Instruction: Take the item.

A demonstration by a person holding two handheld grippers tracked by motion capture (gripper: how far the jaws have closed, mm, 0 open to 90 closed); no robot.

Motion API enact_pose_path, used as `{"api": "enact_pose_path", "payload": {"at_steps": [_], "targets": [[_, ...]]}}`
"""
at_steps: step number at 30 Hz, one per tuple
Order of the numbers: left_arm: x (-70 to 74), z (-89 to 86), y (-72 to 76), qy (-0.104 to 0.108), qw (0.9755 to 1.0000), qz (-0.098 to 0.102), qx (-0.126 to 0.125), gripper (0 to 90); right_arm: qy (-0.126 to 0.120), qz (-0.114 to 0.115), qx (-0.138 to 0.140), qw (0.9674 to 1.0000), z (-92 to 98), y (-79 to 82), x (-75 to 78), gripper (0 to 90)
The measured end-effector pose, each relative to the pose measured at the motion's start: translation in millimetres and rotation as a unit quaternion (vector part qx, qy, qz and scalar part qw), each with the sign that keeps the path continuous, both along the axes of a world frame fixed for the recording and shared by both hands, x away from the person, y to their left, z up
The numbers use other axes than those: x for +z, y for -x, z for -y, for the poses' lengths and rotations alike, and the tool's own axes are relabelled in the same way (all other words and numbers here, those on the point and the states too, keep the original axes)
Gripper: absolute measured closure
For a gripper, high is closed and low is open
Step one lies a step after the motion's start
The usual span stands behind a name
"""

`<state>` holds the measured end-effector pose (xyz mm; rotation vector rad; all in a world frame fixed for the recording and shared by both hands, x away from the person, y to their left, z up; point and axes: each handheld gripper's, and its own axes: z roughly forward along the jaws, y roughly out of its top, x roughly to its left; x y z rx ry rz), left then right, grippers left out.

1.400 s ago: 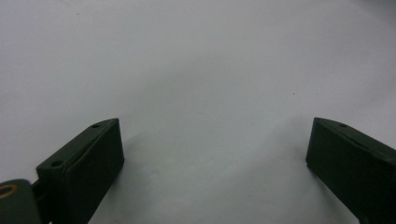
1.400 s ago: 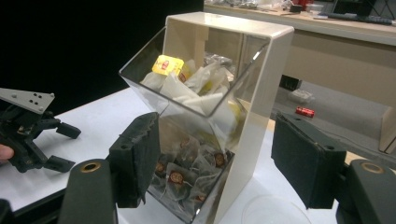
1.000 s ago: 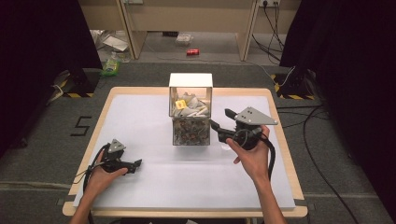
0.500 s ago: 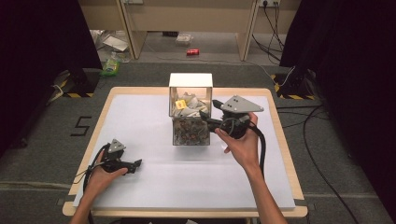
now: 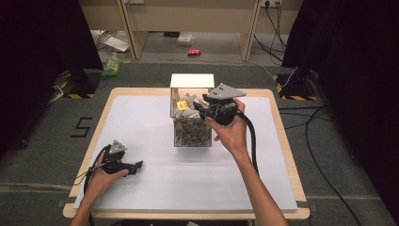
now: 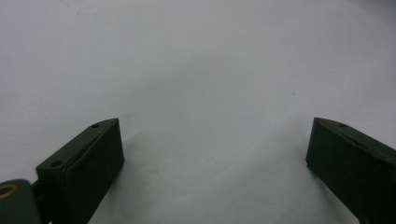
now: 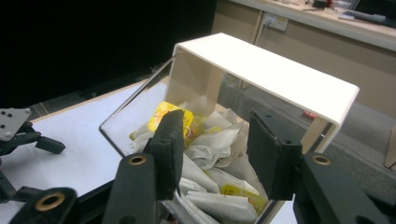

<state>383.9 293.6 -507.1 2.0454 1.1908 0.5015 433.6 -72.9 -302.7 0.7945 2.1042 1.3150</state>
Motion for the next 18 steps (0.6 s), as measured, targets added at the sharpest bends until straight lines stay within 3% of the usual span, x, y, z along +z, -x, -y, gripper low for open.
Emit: {"api": "enact_pose_path", "payload": {"at_steps": [5, 18], "targets": [[0.0, 0.0, 0.0, 0.0, 1.0, 0.0, 0.0, 3.2, 0.002, -0.014, -0.011, 0.9998, -3.0, -12.0, -4.1, 58.4], [0.0, -0.1, 0.0, 0.0, 1.0, 0.0, 0.0, 3.2, 0.021, -0.032, -0.018, 0.9991, -12.6, -23.8, -6.3, 59.3]]}}
